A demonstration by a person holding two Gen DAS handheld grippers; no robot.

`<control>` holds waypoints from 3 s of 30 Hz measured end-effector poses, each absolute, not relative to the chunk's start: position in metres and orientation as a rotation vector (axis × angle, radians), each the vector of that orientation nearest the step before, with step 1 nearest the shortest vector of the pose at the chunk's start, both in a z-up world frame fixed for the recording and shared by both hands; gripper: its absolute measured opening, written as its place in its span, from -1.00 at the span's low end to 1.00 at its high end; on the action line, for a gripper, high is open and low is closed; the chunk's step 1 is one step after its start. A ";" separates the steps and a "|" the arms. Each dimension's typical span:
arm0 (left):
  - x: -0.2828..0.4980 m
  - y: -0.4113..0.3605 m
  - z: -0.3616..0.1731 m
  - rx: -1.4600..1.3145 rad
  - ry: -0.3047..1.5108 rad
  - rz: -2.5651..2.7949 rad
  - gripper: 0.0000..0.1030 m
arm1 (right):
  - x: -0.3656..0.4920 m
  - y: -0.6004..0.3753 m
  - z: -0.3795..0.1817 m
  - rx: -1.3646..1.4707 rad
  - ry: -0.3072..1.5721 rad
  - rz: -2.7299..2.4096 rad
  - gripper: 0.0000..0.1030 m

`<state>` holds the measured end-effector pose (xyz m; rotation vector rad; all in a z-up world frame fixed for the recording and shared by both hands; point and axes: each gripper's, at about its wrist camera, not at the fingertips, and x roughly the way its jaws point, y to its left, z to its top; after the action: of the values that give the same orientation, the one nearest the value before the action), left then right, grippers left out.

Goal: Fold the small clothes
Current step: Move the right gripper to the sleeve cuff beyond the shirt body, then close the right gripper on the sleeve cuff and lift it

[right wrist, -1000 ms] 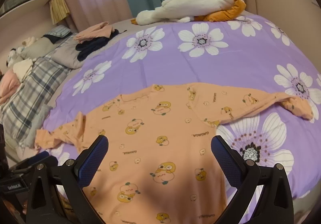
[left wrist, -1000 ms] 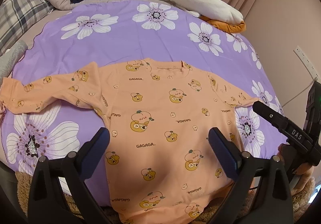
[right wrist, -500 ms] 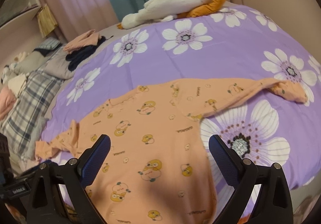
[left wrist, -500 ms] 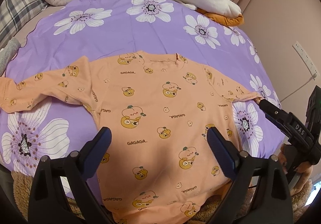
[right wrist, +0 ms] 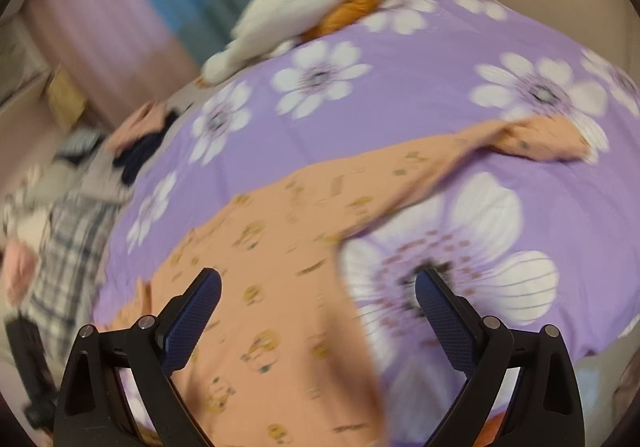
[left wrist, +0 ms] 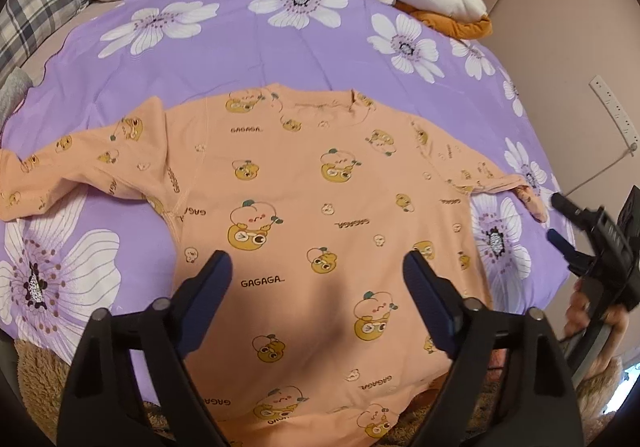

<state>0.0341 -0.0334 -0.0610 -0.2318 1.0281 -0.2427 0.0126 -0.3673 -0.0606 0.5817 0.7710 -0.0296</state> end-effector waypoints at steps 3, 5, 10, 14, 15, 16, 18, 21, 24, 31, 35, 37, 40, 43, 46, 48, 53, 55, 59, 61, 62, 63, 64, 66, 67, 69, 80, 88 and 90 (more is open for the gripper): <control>0.038 -0.034 -0.072 -0.231 1.066 -0.222 0.62 | 0.018 -0.427 -0.075 0.704 0.784 -0.134 0.83; 0.039 -0.035 -0.077 -0.236 1.086 -0.218 0.61 | 0.026 -0.457 -0.083 0.779 0.803 -0.171 0.72; 0.043 -0.034 -0.084 -0.237 1.111 -0.197 0.61 | 0.066 -0.529 -0.099 0.886 0.831 -0.322 0.60; 0.045 -0.030 -0.089 -0.237 1.120 -0.172 0.61 | 0.101 -0.561 -0.122 0.952 0.886 -0.405 0.53; 0.047 -0.030 -0.089 -0.236 1.123 -0.165 0.61 | 0.111 -0.567 -0.134 0.969 0.919 -0.457 0.38; 0.047 -0.028 -0.090 -0.235 1.127 -0.158 0.61 | 0.117 -0.570 -0.141 0.978 0.948 -0.484 0.27; 0.048 -0.027 -0.091 -0.236 1.128 -0.152 0.61 | 0.126 -0.574 -0.149 0.985 0.984 -0.523 -0.14; 0.049 -0.024 -0.091 -0.240 1.125 -0.143 0.61 | 0.140 -0.570 -0.130 0.911 0.958 -0.517 -0.90; 0.050 -0.024 -0.090 -0.239 1.121 -0.143 0.61 | 0.138 -0.564 -0.085 0.875 0.795 -0.394 -0.92; 0.052 -0.023 -0.092 -0.236 1.129 -0.153 0.61 | 0.062 -0.551 -0.042 0.844 0.519 -0.228 -0.92; 0.054 -0.026 -0.096 -0.223 1.146 -0.158 0.61 | 0.034 -0.559 -0.104 0.876 0.627 -0.380 -0.92; 0.055 -0.026 -0.097 -0.222 1.148 -0.159 0.61 | 0.031 -0.577 -0.136 0.961 0.698 -0.415 -0.92; 0.055 -0.027 -0.097 -0.223 1.150 -0.163 0.61 | 0.020 -0.588 -0.160 1.063 0.710 -0.430 -0.92; 0.054 -0.027 -0.099 -0.217 1.158 -0.157 0.61 | 0.012 -0.587 -0.150 1.043 0.698 -0.492 -0.91; 0.054 -0.028 -0.100 -0.215 1.166 -0.157 0.62 | 0.008 -0.585 -0.133 0.908 0.718 -0.574 -0.83; 0.055 -0.029 -0.101 -0.211 1.169 -0.156 0.62 | 0.005 -0.585 -0.126 0.856 0.735 -0.591 -0.53; 0.055 -0.035 -0.101 -0.205 1.169 -0.166 0.64 | -0.007 -0.579 -0.112 0.738 0.742 -0.560 -0.04; 0.055 -0.037 -0.101 -0.203 1.169 -0.170 0.64 | -0.004 -0.565 -0.105 0.669 0.765 -0.536 -0.04; 0.055 -0.041 -0.102 -0.201 1.173 -0.177 0.64 | 0.013 -0.526 -0.103 0.526 0.814 -0.416 0.00; 0.054 -0.041 -0.101 -0.200 1.172 -0.178 0.64 | 0.026 -0.506 -0.111 0.437 0.853 -0.372 0.09; 0.053 -0.041 -0.101 -0.200 1.171 -0.178 0.64 | 0.032 -0.500 -0.116 0.410 0.872 -0.373 0.09; 0.053 -0.041 -0.101 -0.200 1.171 -0.178 0.64 | 0.041 -0.494 -0.126 0.375 0.909 -0.383 0.09; 0.052 -0.041 -0.101 -0.201 1.170 -0.176 0.64 | 0.046 -0.492 -0.131 0.357 0.922 -0.389 0.09; 0.051 -0.040 -0.100 -0.198 1.170 -0.169 0.64 | 0.054 -0.490 -0.138 0.323 0.935 -0.413 -0.13; 0.051 -0.040 -0.099 -0.197 1.170 -0.167 0.64 | 0.057 -0.493 -0.139 0.317 0.936 -0.448 -0.34; 0.050 -0.038 -0.099 -0.198 1.167 -0.160 0.64 | 0.056 -0.506 -0.131 0.374 0.912 -0.437 -0.82; 0.052 -0.036 -0.101 -0.199 1.173 -0.151 0.64 | 0.068 -0.595 -0.102 0.655 0.777 -0.526 -0.78; 0.054 -0.030 -0.100 -0.219 1.165 -0.133 0.64 | 0.035 -0.605 -0.104 0.774 0.707 -0.573 0.32; 0.054 -0.029 -0.100 -0.230 1.160 -0.132 0.64 | 0.035 -0.606 -0.119 0.828 0.728 -0.554 0.32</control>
<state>0.0541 -0.0293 -0.0995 -0.2296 1.1603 -0.1323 0.0351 -0.6057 -0.1191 0.8280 0.7281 -0.5540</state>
